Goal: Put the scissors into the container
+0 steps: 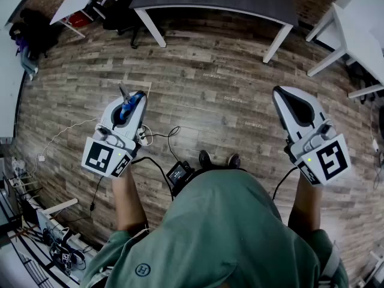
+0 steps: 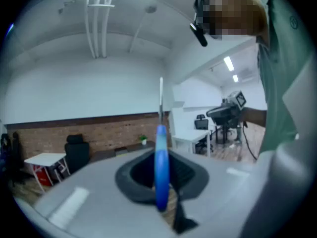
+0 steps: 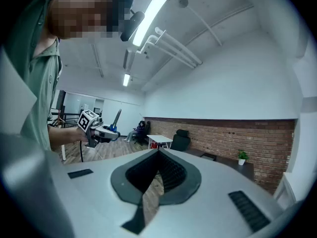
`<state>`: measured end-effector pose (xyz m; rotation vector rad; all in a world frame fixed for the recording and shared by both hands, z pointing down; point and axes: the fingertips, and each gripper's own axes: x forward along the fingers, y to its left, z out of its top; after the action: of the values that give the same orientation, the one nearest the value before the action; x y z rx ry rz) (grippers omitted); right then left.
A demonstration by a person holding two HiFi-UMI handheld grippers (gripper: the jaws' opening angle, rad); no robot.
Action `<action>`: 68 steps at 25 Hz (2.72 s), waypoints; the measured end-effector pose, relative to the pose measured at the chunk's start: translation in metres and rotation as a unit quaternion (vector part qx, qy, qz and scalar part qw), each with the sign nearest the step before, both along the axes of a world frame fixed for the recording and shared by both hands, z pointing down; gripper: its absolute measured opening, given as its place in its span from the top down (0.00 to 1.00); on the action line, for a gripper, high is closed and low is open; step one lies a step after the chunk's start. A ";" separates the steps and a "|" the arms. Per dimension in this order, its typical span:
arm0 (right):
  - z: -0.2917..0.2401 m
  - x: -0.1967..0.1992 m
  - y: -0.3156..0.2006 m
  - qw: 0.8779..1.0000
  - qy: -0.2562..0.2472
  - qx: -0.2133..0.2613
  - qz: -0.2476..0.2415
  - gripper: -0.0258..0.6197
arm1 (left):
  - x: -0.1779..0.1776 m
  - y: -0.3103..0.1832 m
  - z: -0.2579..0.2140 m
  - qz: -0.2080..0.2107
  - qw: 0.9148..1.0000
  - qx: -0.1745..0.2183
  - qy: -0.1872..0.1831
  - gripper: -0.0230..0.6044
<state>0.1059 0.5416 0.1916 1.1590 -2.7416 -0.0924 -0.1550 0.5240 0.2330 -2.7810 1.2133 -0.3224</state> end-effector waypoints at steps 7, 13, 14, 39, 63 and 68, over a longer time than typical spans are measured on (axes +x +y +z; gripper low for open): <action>0.004 -0.009 0.002 1.000 -0.001 -0.001 0.005 0.95 | -0.007 0.000 0.007 0.008 1.000 -0.005 0.002 0.93; 0.003 -0.023 0.004 1.000 -0.004 -0.001 0.013 0.95 | -0.018 -0.002 0.009 0.018 1.000 -0.007 0.007 0.93; 0.002 -0.026 0.004 1.000 -0.008 0.000 0.014 0.95 | -0.020 -0.002 0.009 0.020 1.000 -0.007 0.007 0.93; 0.007 -0.054 -0.029 0.999 -0.035 -0.009 0.019 0.95 | -0.035 -0.033 0.022 0.042 0.999 -0.022 0.016 0.93; 0.018 0.003 -0.179 0.997 -0.055 -0.014 -0.056 0.95 | 0.045 -0.161 0.012 0.005 1.000 -0.022 -0.013 0.93; 0.024 0.009 -0.194 0.996 -0.064 -0.022 -0.054 0.95 | 0.047 -0.175 0.014 0.003 0.999 -0.027 -0.021 0.93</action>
<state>0.1154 0.3473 0.2154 1.0399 -2.9005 0.0302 -0.1080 0.3495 0.2474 -2.8076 1.2054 -0.4170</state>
